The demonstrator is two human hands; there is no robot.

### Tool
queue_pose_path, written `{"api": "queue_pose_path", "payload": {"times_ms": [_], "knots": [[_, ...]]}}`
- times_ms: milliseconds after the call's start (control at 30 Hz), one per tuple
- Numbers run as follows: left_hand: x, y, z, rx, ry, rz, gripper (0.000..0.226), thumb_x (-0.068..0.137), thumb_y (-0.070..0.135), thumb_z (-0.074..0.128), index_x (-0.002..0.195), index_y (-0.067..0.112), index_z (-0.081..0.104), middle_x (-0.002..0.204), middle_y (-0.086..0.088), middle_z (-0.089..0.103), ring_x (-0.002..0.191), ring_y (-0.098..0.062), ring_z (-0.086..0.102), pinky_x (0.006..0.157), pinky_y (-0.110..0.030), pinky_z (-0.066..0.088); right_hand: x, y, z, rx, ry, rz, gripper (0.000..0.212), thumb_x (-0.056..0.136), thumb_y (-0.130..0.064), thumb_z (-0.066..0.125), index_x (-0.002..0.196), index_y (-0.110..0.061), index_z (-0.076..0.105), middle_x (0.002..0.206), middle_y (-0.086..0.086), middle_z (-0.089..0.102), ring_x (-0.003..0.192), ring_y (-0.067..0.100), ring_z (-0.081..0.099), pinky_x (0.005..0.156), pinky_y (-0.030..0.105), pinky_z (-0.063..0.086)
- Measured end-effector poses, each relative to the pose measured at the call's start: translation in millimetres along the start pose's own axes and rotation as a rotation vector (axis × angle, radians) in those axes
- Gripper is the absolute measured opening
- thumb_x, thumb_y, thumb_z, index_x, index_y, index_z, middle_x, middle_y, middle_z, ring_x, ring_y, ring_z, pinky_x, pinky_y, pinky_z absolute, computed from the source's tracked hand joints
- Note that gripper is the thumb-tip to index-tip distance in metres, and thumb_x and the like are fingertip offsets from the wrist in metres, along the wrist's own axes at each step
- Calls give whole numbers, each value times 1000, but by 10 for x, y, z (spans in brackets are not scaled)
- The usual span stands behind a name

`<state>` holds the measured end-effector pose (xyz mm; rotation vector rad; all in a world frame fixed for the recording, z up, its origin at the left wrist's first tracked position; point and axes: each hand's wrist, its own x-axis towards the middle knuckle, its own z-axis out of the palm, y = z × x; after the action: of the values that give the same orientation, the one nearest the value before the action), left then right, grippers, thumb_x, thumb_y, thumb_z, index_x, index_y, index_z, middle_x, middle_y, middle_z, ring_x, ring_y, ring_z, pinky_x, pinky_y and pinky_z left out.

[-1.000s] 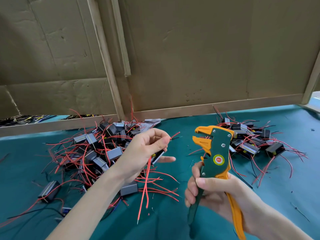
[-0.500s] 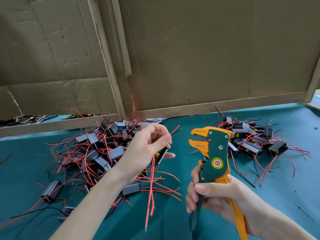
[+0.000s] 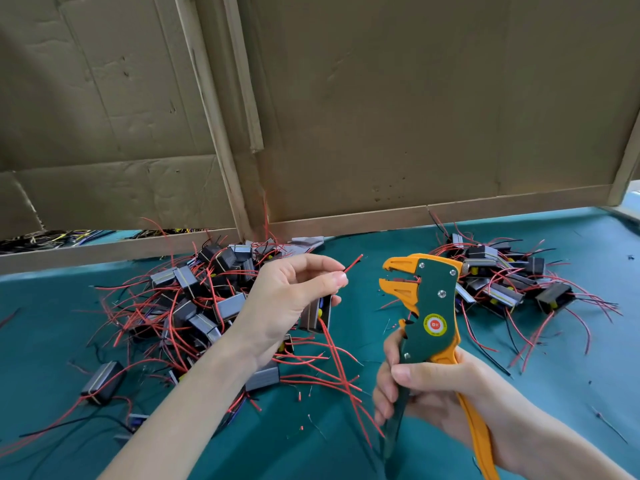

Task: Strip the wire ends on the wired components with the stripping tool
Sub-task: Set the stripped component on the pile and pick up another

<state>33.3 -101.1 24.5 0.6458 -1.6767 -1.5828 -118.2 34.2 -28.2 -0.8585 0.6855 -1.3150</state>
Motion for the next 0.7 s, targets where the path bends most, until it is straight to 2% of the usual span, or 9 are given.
{"api": "queue_pose_path", "payload": {"times_ms": [133,233,333,400,467,567,700], "knots": [[-6,-18,8,11,-31,-24,6,84,9,66,83,14,68,72,1,65,64,-11,61,61,-17,49,-2,-4,-12,-27,8,-3,41,60,-14,89,79,-4,55,68,21,54,65,37,59,68,49,51],[-7,-49,22,-4,-58,-42,4,88,11,62,84,11,62,75,-1,60,71,-13,58,61,-16,48,5,11,-30,-19,-4,0,36,62,-13,88,79,-6,57,68,22,54,65,36,59,69,48,52],[-9,-113,47,-4,-57,-79,8,92,12,56,85,11,57,79,-6,56,78,-20,56,61,-16,50,17,30,-73,-26,-33,5,24,71,-9,82,81,-8,60,69,20,56,68,35,61,71,45,52],[-16,-169,68,18,-55,-81,6,93,11,54,87,10,54,80,-7,55,78,-19,57,64,-18,52,71,59,-125,-89,-10,39,14,72,-1,74,75,-10,64,66,18,60,64,33,63,67,41,55],[-24,-214,87,29,-56,-84,5,94,10,54,89,9,54,80,-6,54,79,-18,55,64,-17,52,135,91,-178,-162,42,85,14,67,-2,69,64,-16,69,60,14,63,57,29,65,59,36,56],[-28,-250,103,52,-61,-113,8,94,12,55,86,11,54,82,-7,53,84,-25,56,57,-12,47,175,105,-219,-147,42,86,14,67,-7,67,63,-21,70,60,11,65,57,27,67,58,34,56],[-13,-286,90,56,-47,-120,9,95,13,54,86,10,53,80,-6,55,81,-24,58,58,-14,48,148,116,-238,-135,52,74,30,75,6,53,65,-17,69,58,11,65,54,26,66,55,32,56]]}}
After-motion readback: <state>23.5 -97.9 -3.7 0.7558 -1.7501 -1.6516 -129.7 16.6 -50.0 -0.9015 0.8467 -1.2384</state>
